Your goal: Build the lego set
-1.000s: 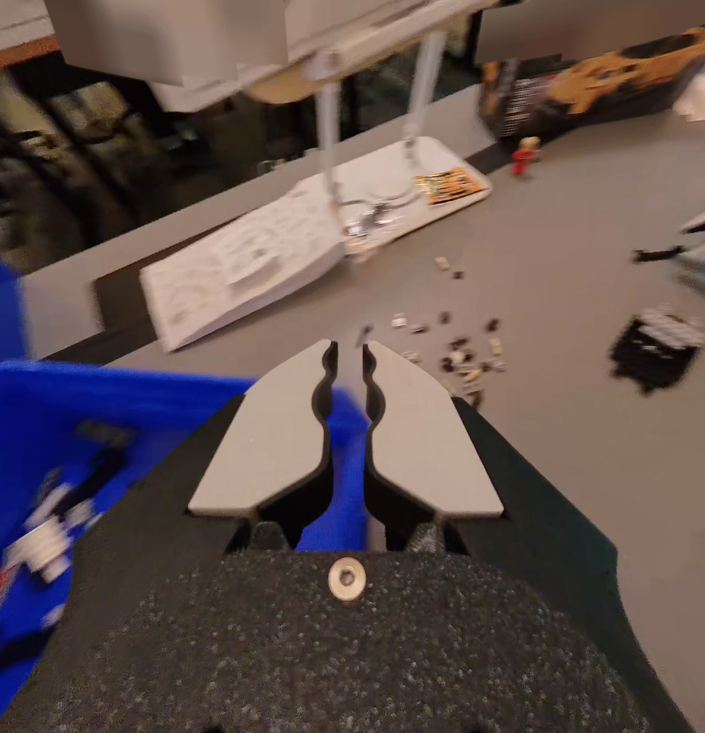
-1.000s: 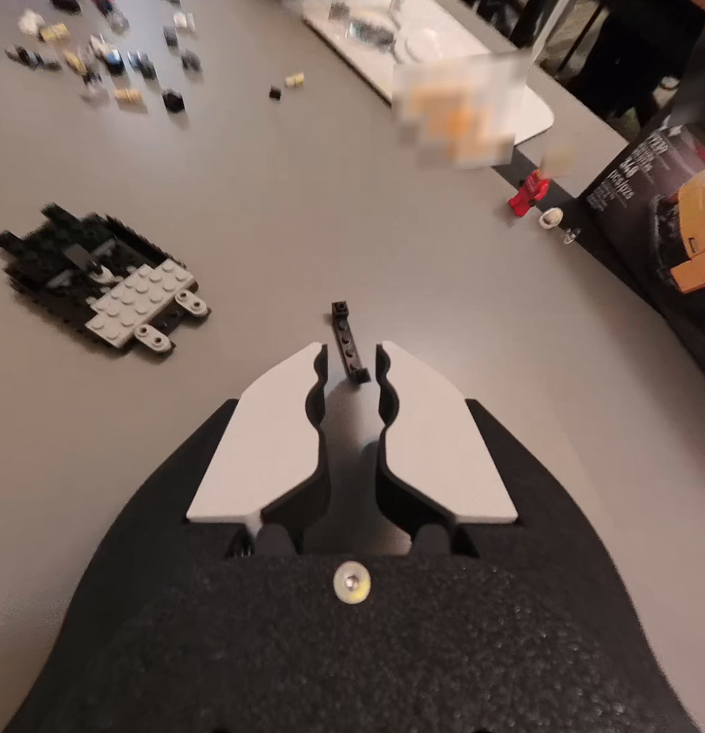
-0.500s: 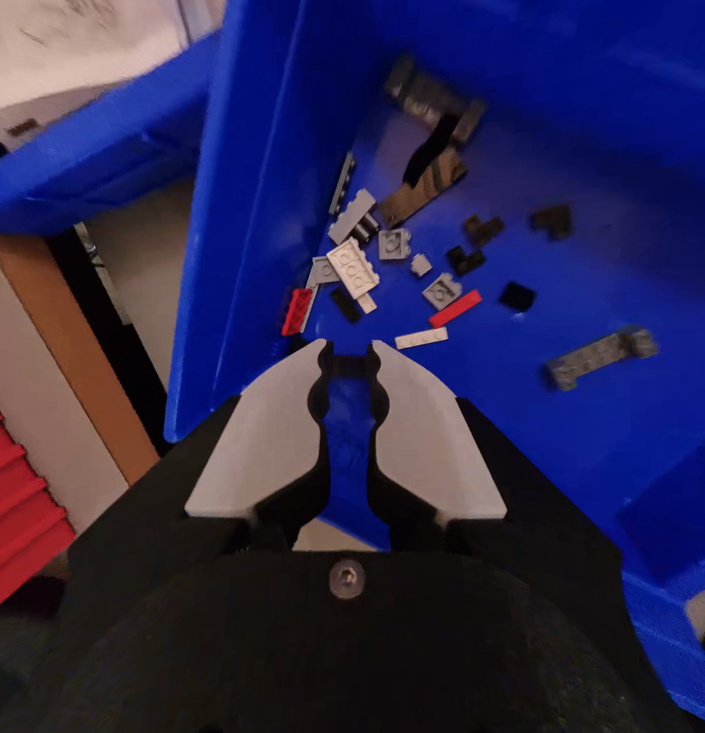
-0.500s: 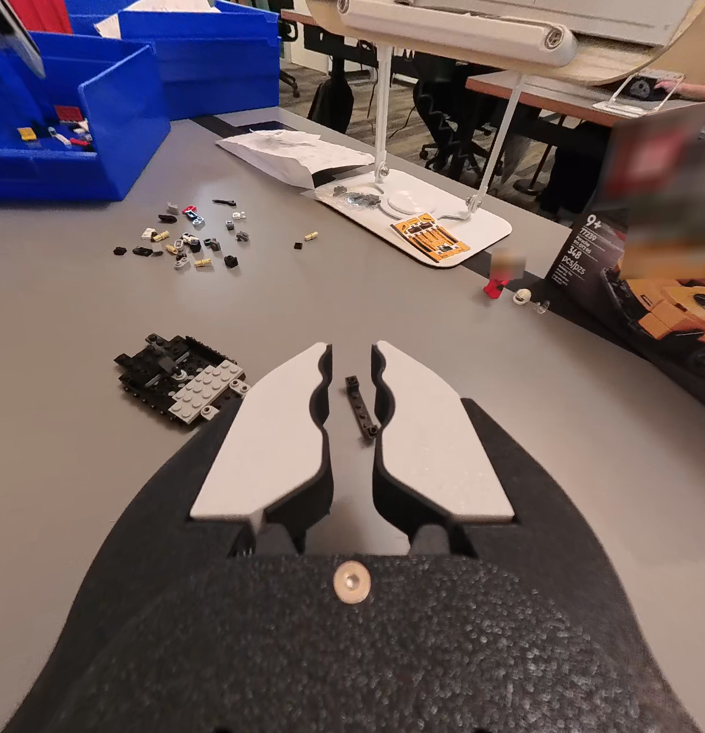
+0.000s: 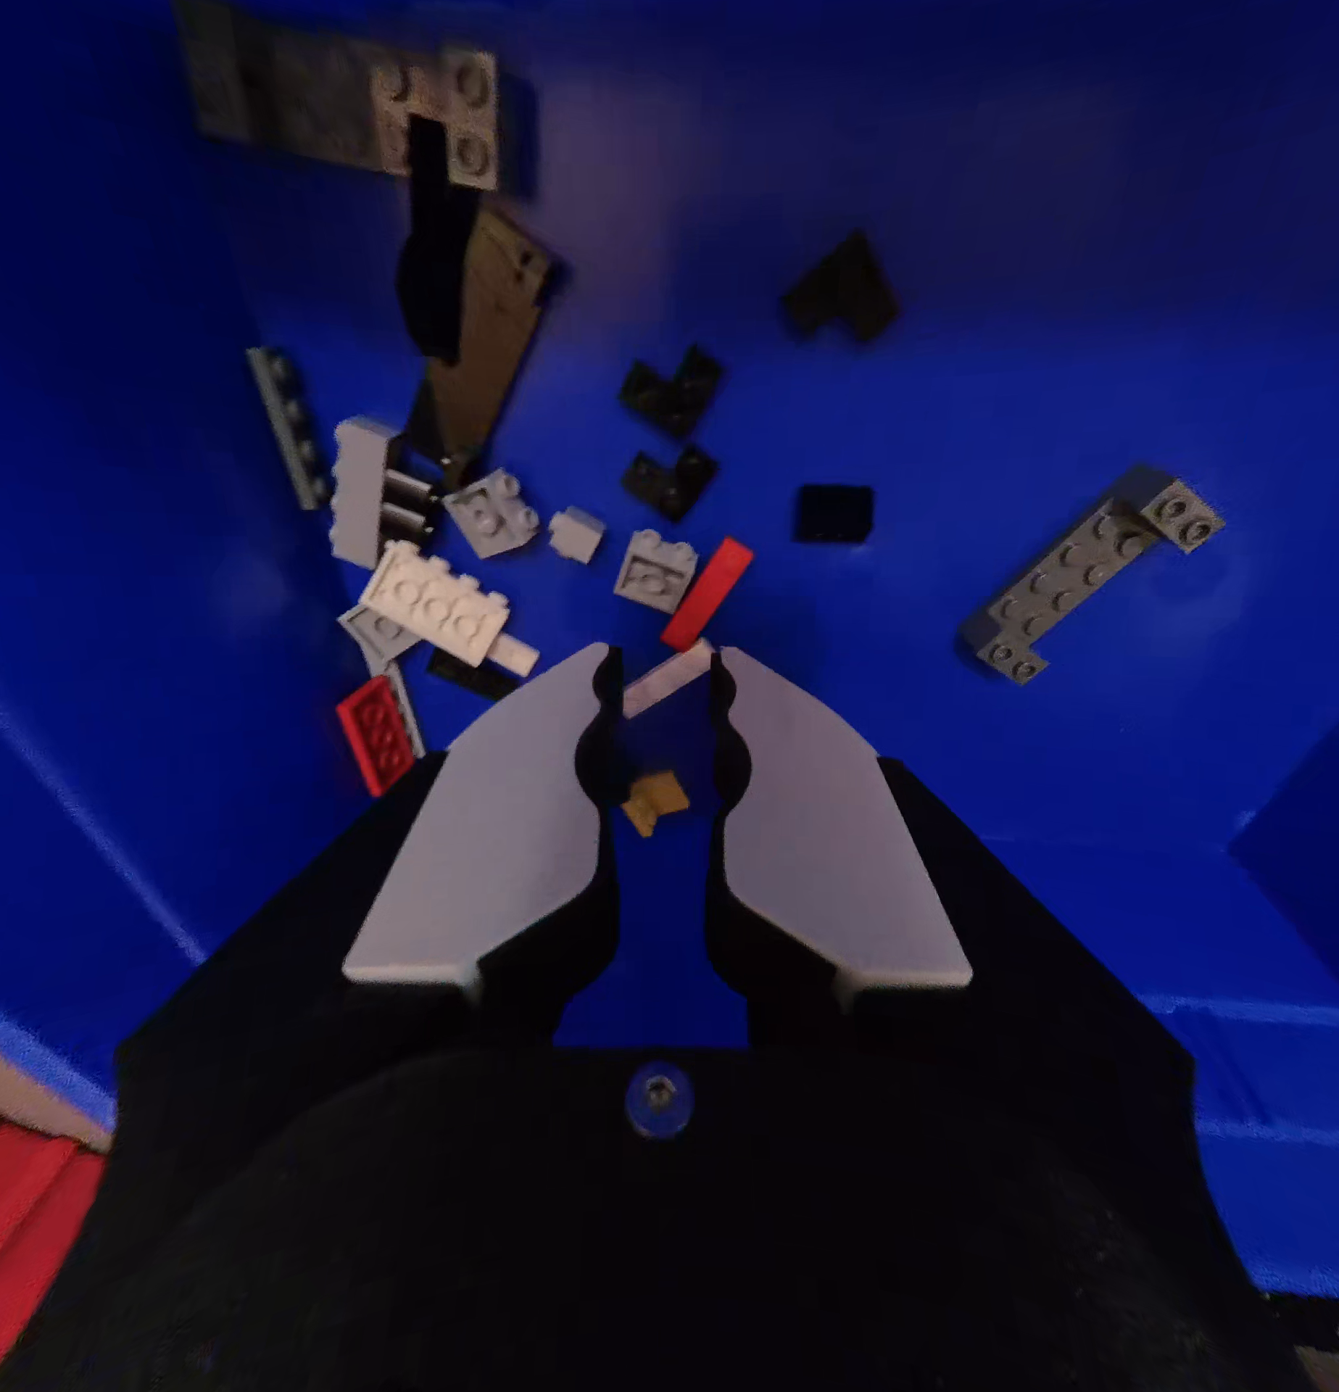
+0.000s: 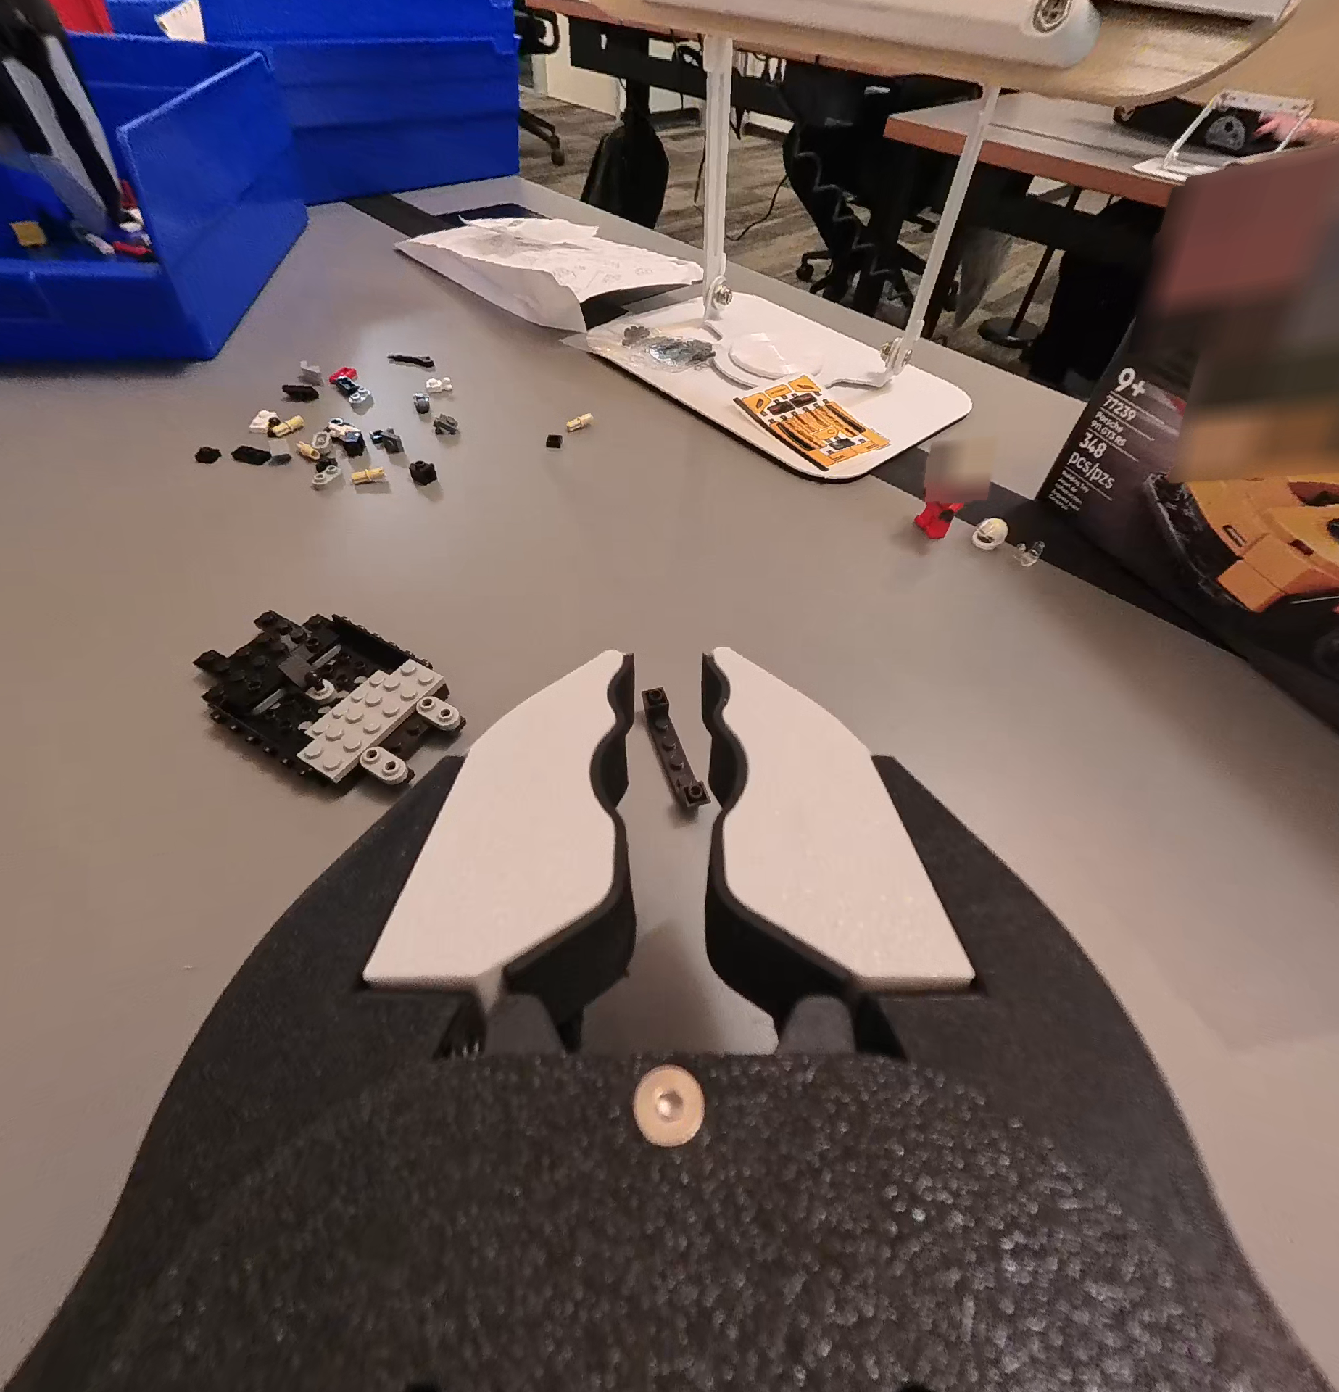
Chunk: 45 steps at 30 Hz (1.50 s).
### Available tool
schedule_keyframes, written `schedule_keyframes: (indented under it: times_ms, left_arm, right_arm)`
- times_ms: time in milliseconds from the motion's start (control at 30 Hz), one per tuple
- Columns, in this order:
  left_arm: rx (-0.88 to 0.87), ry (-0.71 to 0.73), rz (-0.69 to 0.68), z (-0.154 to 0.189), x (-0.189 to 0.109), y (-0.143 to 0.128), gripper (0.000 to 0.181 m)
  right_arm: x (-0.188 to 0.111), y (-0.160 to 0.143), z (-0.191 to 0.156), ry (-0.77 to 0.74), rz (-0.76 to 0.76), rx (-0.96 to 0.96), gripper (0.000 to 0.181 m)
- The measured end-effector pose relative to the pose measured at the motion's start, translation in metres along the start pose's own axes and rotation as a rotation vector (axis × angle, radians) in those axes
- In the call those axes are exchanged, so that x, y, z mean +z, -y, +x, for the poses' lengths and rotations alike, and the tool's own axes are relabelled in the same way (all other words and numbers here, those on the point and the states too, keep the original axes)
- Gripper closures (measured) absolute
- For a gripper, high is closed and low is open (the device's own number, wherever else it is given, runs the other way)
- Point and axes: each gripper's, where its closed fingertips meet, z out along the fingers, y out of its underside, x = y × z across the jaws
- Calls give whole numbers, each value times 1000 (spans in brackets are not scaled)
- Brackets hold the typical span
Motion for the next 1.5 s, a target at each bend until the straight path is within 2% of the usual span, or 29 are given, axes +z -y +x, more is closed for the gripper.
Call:
schedule_keyframes:
  times_ms: [167, 300, 600, 933, 1100, 1267, 1400, 1500]
  left_arm:
    - [-1, -58, -15, 9, 10, 2, 160]
    - [-4, -69, 9, 10, 10, 7, 170]
    - [-1, -147, 12, 18, 8, 5, 171]
    - [5, -78, 286, 44, -60, 30, 172]
    - [82, -54, 409, 91, -88, 56, 172]
    - [215, -90, 561, 168, -119, 98, 172]
    - [373, -156, 668, 246, -132, 135, 173]
    - [490, -233, 714, 304, -132, 159, 173]
  right_arm:
    - [0, -1, -1, 0, -3, -2, 165]
    - [0, -2, 0, 2, -5, 4, 165]
    - [0, -3, -2, 5, -14, -10, 165]
    - [0, 1, -8, 19, -3, -22, 165]
    - [-1, 4, -9, 14, 6, -37, 165]
    - [0, 8, -15, 26, 18, -40, 166]
    - [5, 27, -43, 123, 62, -25, 167]
    - [9, 47, -77, 221, 93, -98, 167]
